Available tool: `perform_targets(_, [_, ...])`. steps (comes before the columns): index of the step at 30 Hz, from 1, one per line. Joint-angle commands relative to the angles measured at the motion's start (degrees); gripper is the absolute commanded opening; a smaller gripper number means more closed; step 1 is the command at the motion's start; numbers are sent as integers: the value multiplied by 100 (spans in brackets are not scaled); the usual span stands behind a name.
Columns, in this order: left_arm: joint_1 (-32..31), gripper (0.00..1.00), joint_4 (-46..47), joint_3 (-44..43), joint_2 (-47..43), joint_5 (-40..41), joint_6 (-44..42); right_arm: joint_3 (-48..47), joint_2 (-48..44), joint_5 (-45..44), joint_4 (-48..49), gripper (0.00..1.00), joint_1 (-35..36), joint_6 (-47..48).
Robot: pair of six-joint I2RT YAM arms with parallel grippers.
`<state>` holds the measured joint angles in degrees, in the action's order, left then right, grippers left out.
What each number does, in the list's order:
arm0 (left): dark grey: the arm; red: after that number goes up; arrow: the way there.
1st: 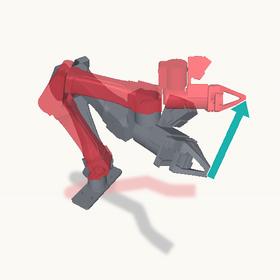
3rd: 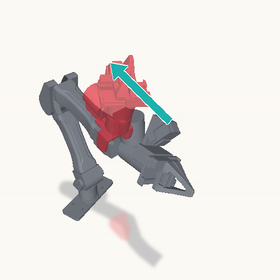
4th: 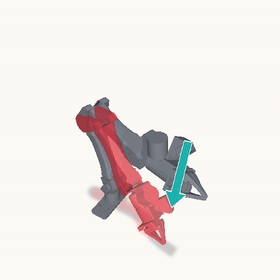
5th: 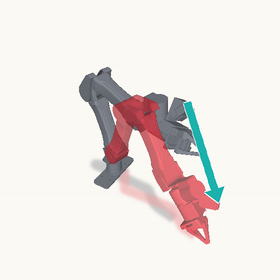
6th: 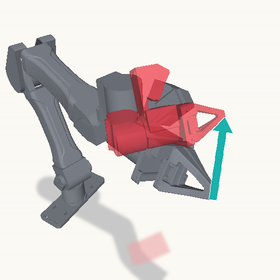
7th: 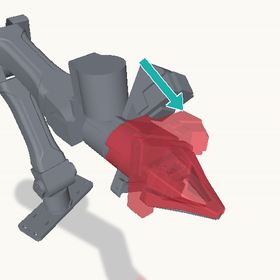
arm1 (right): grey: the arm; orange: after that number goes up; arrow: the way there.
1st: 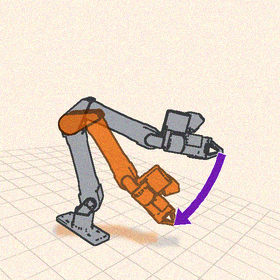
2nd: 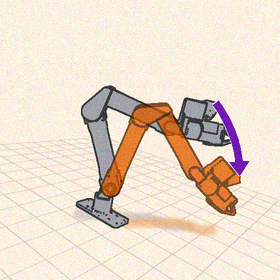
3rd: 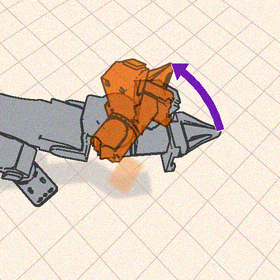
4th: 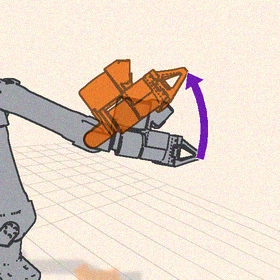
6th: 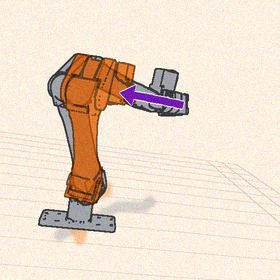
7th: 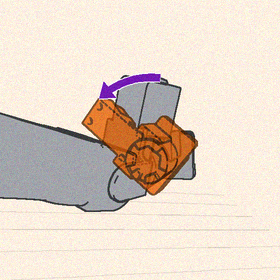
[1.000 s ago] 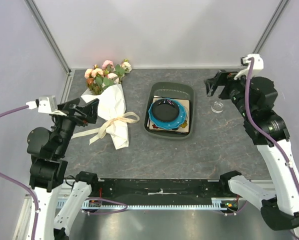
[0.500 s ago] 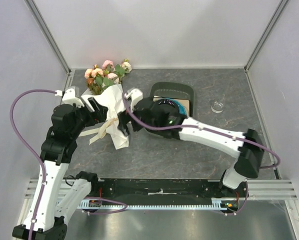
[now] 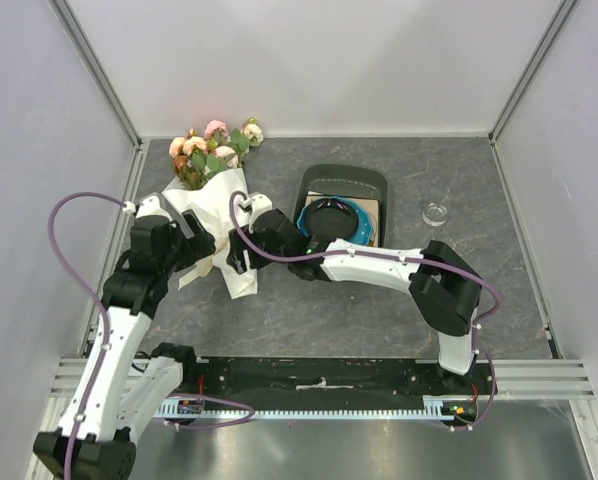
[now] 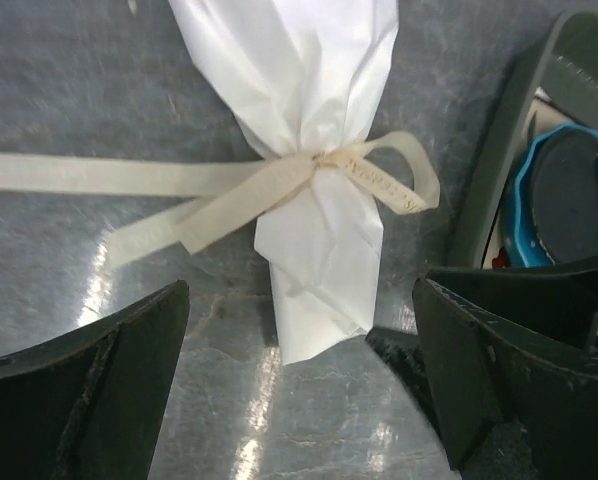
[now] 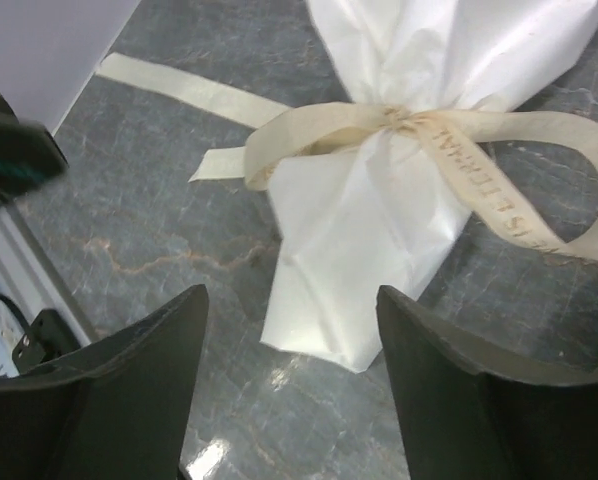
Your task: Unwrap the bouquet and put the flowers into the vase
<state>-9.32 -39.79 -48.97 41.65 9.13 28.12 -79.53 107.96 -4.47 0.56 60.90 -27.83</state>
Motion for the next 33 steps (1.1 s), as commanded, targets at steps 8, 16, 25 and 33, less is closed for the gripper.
perform_targets(8, [1142, 87, 1386, 608, 1319, -2230, 1380, 367, 383, 359, 805, 49, -860, -556])
perform_targets(16, [1723, 77, 2177, 1012, 2162, -3074, 1679, 824, 349, -167, 525, 45, -975, -407])
perform_targets(25, [2768, 67, 1704, 1012, 2251, -2451, 2153, 1071, 111, -854, 120, 42, -975, -12])
perform_targets(33, [3857, 72, 2449, 1276, 3173, -2264, 2874, 553, 58, -274, 305, 44, -519, 418])
